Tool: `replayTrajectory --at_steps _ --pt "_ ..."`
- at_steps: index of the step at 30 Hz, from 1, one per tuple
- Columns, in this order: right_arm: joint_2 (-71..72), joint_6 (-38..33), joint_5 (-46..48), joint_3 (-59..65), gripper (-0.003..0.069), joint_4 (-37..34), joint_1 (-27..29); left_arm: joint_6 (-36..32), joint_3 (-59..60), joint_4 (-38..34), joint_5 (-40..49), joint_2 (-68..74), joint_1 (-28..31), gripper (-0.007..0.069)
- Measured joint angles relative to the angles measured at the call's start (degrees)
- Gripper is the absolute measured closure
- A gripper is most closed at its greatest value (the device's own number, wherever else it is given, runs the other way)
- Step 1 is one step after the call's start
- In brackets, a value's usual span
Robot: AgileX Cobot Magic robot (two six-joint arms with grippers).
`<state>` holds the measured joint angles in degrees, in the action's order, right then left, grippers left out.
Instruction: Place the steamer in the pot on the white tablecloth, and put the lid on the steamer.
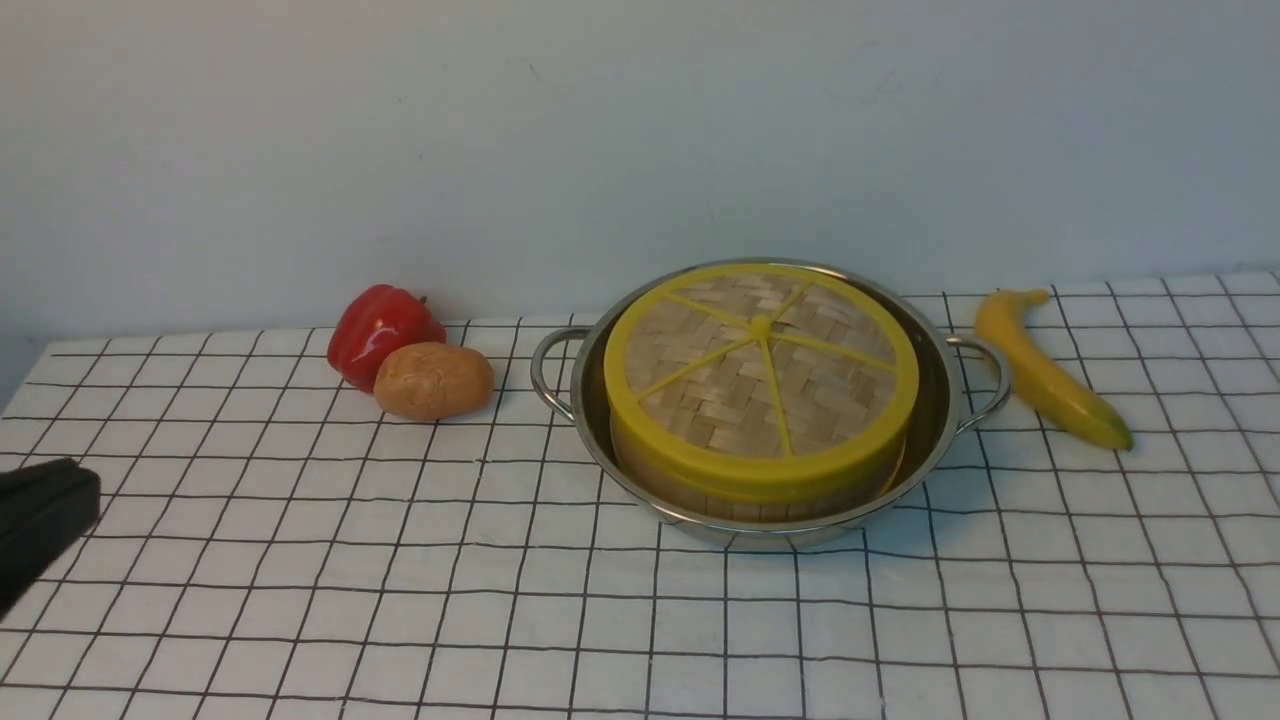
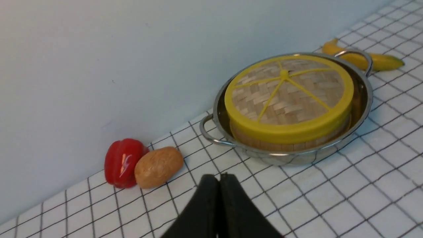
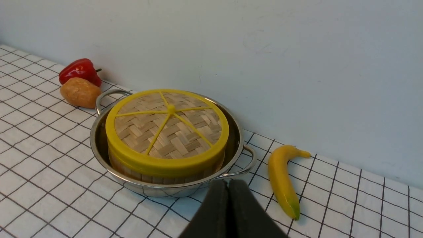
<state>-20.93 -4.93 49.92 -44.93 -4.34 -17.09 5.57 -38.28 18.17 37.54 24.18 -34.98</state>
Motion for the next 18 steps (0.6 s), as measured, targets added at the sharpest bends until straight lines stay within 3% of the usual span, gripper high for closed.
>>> replayTrajectory --at_steps 10,18 --pt "0.0 0.0 0.0 0.1 0.0653 -3.8 0.0 11.6 8.3 -0.2 -20.0 -1.7 0.0 0.0633" --pt "0.0 0.0 0.1 0.1 0.0642 -7.8 0.0 12.9 8.3 -0.2 -22.9 -1.7 0.0 0.0625"
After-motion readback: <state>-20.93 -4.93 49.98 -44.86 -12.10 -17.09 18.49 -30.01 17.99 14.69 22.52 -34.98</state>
